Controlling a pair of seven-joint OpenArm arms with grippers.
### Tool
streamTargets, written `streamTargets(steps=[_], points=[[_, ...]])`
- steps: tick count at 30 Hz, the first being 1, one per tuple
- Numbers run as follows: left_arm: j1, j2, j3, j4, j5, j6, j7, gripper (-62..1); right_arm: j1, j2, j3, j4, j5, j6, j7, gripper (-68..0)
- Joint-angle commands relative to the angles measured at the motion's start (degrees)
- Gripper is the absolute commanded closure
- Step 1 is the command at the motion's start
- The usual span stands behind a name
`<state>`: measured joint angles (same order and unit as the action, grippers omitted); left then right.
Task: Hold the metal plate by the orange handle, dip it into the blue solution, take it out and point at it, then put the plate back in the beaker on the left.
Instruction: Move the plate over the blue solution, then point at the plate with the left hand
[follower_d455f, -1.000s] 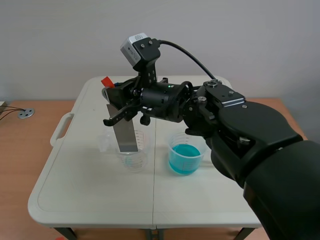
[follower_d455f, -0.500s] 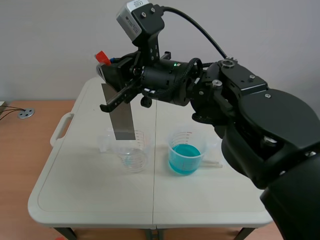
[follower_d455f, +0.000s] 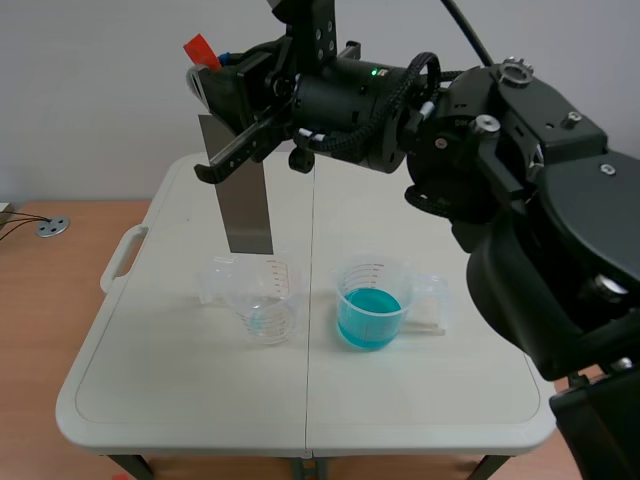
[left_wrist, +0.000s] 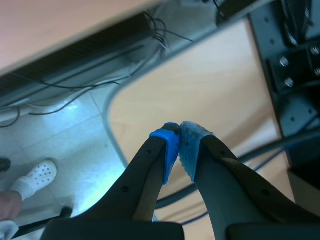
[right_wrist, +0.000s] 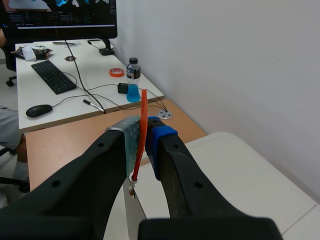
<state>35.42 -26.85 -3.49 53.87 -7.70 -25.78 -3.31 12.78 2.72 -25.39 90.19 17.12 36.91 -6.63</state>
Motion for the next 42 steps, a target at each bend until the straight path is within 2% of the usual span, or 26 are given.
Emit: streamTargets(steps=[1, 12, 19, 25, 32, 36, 42], points=[[0.6, -1.8, -0.7, 0.5, -2.3, -0.5, -0.5, -0.6, 0.6, 0.4, 0.7, 2.1, 0.9, 0.0, 0.9, -1.3], [0.8, -10.4, -6.0, 0.6, -17.4, -0.5, -4.2, -0.6, -1.9, 4.3, 4.6, 9.1, 1.5, 0.0, 0.9, -1.3], [0.7, -16.0, -7.9, 0.7, -22.8, -0.5, -9.8, -0.6, -4.0, 6.5, 8.2, 11.2, 3.9, 0.7, 0.9, -1.3], [0.7, -20.8, -7.9, 1.9, -25.1, -0.5, -14.5, -0.6, -5.7, 9.6, 11.1, 11.3, 8.3, 1.2, 1.4, -1.3], [0.5, -23.7, -7.9, 5.6, -25.1, -0.6, -19.7, -0.6, -7.3, 13.3, 14.3, 11.3, 12.4, 1.8, 2.6, -1.3], [-2.2, -23.7, -7.9, 9.5, -22.9, -1.4, -19.6, -0.6, -7.4, 15.3, 15.4, 11.3, 14.0, 2.2, 2.9, -1.3], [-9.1, -23.5, -7.3, 15.6, -19.6, -5.8, -19.6, -0.6, -7.4, 17.5, 16.9, 11.3, 16.0, 2.3, 3.1, -1.3]])
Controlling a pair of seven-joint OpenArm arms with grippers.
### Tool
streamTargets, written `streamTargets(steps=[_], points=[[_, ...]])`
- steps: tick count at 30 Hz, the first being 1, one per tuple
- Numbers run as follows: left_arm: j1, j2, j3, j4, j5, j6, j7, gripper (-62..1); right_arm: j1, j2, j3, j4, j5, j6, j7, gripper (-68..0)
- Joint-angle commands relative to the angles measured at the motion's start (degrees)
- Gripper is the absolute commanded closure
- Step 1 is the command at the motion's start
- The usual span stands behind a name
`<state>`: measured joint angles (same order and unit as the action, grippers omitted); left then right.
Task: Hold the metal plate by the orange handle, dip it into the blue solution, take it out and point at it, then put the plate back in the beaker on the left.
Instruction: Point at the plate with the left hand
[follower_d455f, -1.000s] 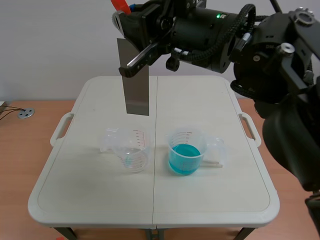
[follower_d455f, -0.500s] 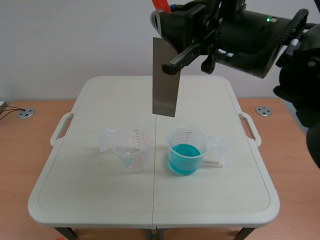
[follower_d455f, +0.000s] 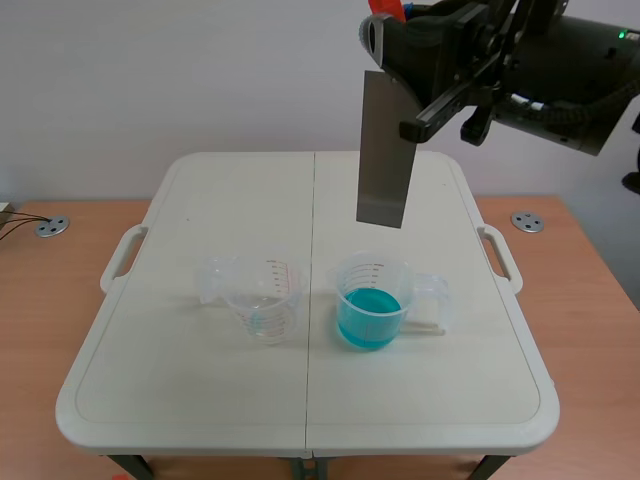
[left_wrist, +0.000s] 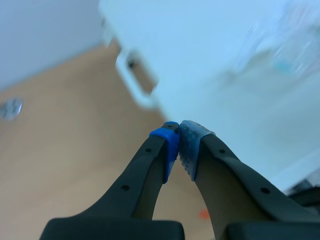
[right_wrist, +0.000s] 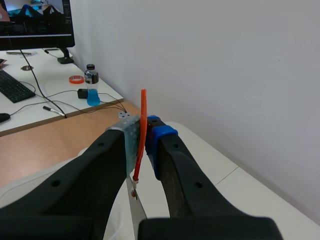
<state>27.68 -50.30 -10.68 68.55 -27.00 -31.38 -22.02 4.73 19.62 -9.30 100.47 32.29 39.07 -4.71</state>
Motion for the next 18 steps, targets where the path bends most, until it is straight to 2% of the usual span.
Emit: streamTargets(steps=[1, 4, 7, 18], points=[[-2.5, 0.0, 0.3, 1.9, 0.4, -0.6, -0.9, -0.6, 0.7, 0.9, 0.8, 1.1, 0.8, 0.3, 1.2, -1.3], [-6.4, 0.9, 2.3, 4.7, 3.2, -1.6, 0.0, -0.6, 0.7, 1.2, 0.8, 1.1, 0.8, 1.5, 1.2, -1.3], [-10.9, 3.2, 5.4, 6.3, 6.2, -1.9, 2.7, -0.6, 0.7, 1.2, 0.8, 1.1, 0.8, 1.5, 1.2, -1.3], [-25.2, 16.8, 19.3, 6.3, 20.8, -3.0, 7.5, -0.6, 0.7, 1.2, 0.8, 1.1, 0.7, 1.5, 1.0, -1.3]])
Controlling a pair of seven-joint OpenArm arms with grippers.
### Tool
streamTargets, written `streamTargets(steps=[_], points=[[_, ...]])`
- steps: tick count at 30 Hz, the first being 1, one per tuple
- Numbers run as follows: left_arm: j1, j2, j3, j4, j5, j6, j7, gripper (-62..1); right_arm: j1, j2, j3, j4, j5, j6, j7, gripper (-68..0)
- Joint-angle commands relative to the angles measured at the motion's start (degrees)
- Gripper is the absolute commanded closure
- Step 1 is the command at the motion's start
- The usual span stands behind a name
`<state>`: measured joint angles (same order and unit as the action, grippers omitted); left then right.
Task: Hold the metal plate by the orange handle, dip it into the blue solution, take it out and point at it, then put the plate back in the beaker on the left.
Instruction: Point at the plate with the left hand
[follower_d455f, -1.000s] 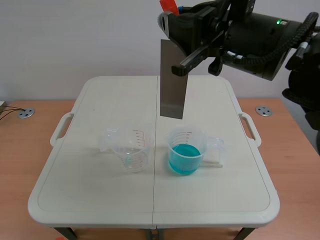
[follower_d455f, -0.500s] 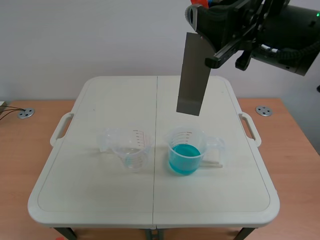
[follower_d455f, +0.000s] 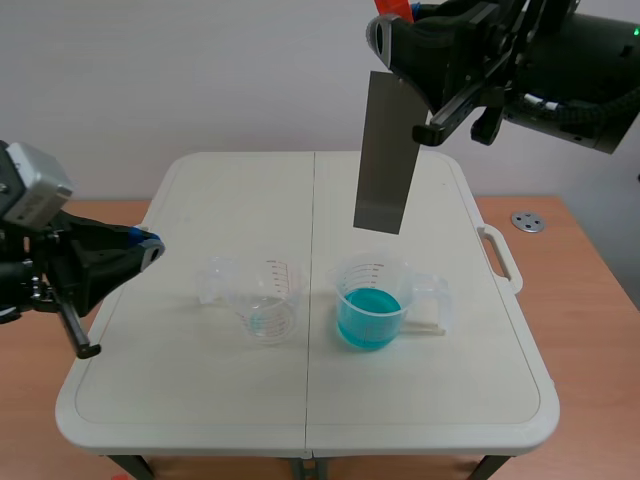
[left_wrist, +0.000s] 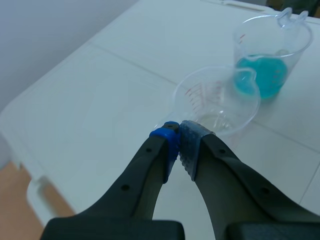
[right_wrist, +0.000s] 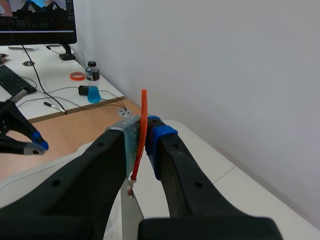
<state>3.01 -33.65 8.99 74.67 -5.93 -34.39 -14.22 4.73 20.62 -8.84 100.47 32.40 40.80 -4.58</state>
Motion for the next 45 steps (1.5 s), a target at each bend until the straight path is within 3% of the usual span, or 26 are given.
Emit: streamTargets(steps=[1, 10, 16, 19, 32, 45], points=[[-1.4, 1.3, 0.7, 0.2, 0.5, 0.1, 0.5, -0.6, 0.7, 0.2, 0.3, 1.1, 0.6, -0.2, 0.9, -1.3], [-8.1, 10.1, 8.4, 0.2, 7.4, 0.1, 6.6, -0.6, 0.7, 0.2, 0.3, 1.1, 0.6, -0.2, 0.9, -1.3], [-11.0, 13.7, 10.4, 0.1, 8.4, 0.1, 6.8, -0.6, 0.7, 0.2, 0.3, 1.1, 0.6, -0.2, 0.8, -1.3], [-11.8, 14.8, 11.3, 0.1, 10.2, 0.1, 8.1, -0.6, 0.7, 0.2, 0.3, 1.1, 0.6, -0.2, 0.7, -1.3], [-12.7, 17.4, 13.1, 0.0, 10.3, 0.8, 9.6, -0.6, 0.7, 0.2, 0.3, 1.1, 0.6, -0.2, -0.2, -1.3], [-13.0, 19.6, 13.2, -0.2, 13.1, 2.7, 9.8, -0.6, 0.7, 0.2, 0.3, 1.1, 0.6, -0.2, -0.3, -1.3]])
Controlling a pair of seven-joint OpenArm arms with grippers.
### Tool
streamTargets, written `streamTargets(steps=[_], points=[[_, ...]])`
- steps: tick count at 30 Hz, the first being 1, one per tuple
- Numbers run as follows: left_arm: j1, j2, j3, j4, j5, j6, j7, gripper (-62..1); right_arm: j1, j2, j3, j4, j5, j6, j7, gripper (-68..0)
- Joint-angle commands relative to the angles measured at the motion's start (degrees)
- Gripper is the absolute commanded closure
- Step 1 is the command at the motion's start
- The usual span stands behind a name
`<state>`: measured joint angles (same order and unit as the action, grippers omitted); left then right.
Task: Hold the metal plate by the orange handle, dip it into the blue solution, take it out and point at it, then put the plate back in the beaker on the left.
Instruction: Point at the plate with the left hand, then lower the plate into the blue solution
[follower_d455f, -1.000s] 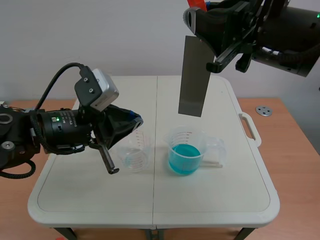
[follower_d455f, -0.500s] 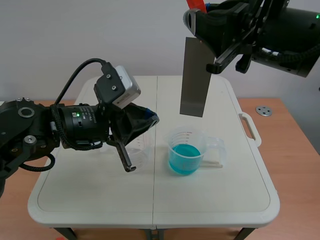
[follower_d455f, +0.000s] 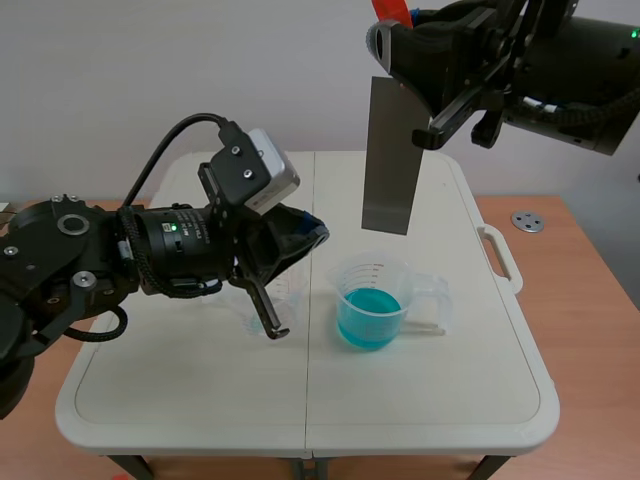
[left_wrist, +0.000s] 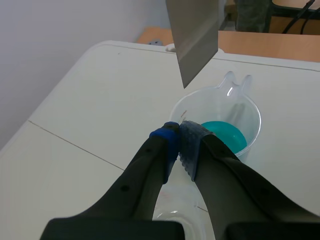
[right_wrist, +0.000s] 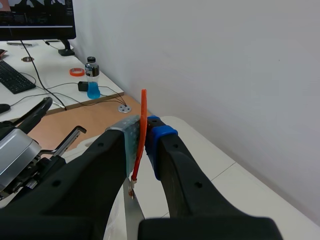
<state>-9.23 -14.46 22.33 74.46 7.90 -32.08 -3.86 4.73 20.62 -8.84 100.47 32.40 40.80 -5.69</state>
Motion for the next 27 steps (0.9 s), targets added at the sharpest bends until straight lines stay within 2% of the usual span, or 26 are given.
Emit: streamTargets(steps=[1, 4, 20, 24, 27], points=[[-1.0, 0.7, -0.2, -0.1, -0.8, 0.9, -0.6, -0.6, 0.7, 0.2, 0.3, 1.1, 0.6, -0.2, 0.8, -1.3], [-1.5, 1.2, -0.2, -0.9, -0.7, 2.1, -0.6, -0.6, 0.7, 0.2, 0.3, 1.1, 0.6, -0.2, 0.7, -1.3], [-2.1, 0.9, -1.4, -1.3, -0.8, 2.4, 1.2, -0.6, 0.7, 0.2, 0.3, 1.1, 0.6, -0.2, 0.6, -1.3], [-0.6, -1.7, -6.2, -0.7, -1.7, 3.0, 2.0, -0.6, 0.7, 0.2, 0.3, 1.1, 0.6, -0.2, 0.7, -1.3], [2.9, -6.3, -11.0, 1.3, -4.5, 3.0, 1.6, -0.6, 0.7, 0.2, 0.3, 1.1, 0.6, -0.2, 0.7, -1.3]])
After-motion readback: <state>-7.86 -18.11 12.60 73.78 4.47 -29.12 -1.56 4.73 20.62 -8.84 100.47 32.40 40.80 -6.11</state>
